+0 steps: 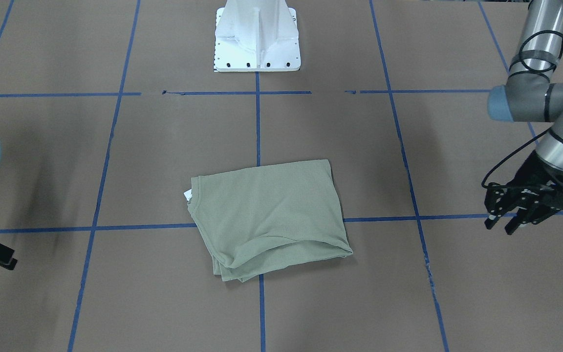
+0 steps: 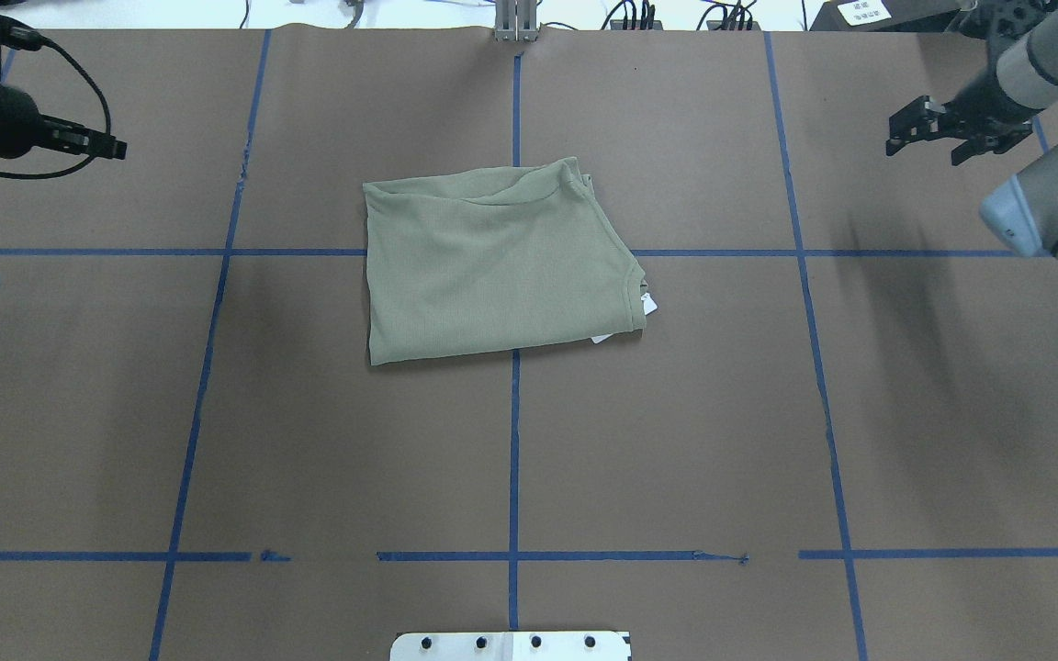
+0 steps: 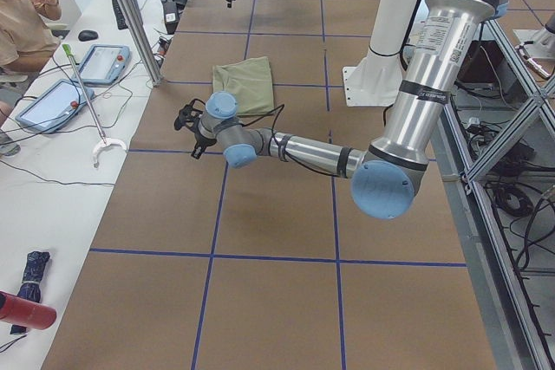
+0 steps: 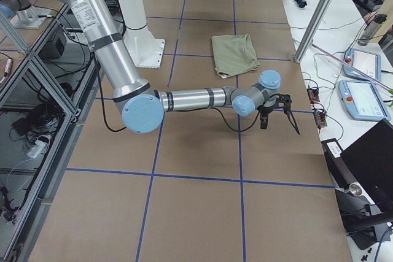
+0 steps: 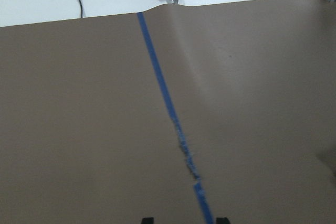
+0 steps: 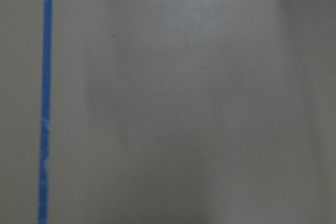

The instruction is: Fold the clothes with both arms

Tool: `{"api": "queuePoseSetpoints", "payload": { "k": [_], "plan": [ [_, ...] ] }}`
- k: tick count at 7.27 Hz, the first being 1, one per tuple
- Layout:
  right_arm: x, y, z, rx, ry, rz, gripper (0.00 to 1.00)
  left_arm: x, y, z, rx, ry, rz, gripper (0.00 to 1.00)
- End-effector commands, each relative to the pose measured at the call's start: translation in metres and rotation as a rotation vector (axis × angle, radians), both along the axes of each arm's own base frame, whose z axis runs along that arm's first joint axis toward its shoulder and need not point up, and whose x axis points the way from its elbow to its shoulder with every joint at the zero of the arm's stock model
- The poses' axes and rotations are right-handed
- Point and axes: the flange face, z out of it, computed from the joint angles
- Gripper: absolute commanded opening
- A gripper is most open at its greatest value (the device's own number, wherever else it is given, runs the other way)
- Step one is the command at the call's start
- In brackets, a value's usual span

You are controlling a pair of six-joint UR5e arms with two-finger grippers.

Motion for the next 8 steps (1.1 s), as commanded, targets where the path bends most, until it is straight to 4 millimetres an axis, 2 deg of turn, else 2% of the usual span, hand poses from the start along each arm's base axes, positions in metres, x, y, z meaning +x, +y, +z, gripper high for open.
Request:
{"api": "queuePoseSetpoints", "payload": {
  "k": [1,2,3,4,5,6,7,8],
  "plan": [
    [0.09,0.038,0.057,0.026,0.072,-0.1,1.0,-0.12,-0.001,0.037,-0.05,-0.104,0.081,0.5],
    [0.12,0.06,0.06,0.013,0.098,-0.138,1.0,-0.174,0.004,0.036,-0.101,-0.094,0.125,0.51],
    [0.146,0.1,0.065,0.006,0.118,-0.174,1.0,-0.193,0.028,0.035,-0.102,-0.099,0.148,0.63],
    [0.151,0.12,0.066,0.008,0.119,-0.18,1.0,-0.197,0.055,0.048,-0.117,-0.105,0.145,0.8],
    [0.15,0.122,0.074,-0.008,0.124,-0.179,1.0,-0.201,0.076,0.067,-0.134,-0.111,0.156,1.0],
    [0.15,0.121,0.076,-0.02,0.122,-0.172,1.0,-0.204,0.097,0.075,-0.108,-0.135,0.185,1.0],
    [0.15,0.122,0.076,-0.022,0.118,-0.173,1.0,-0.209,0.106,0.081,-0.125,-0.125,0.181,1.0],
    [0.152,0.134,0.084,-0.036,0.116,-0.176,1.0,-0.218,0.134,0.074,-0.123,-0.129,0.156,1.0]
  ]
}}
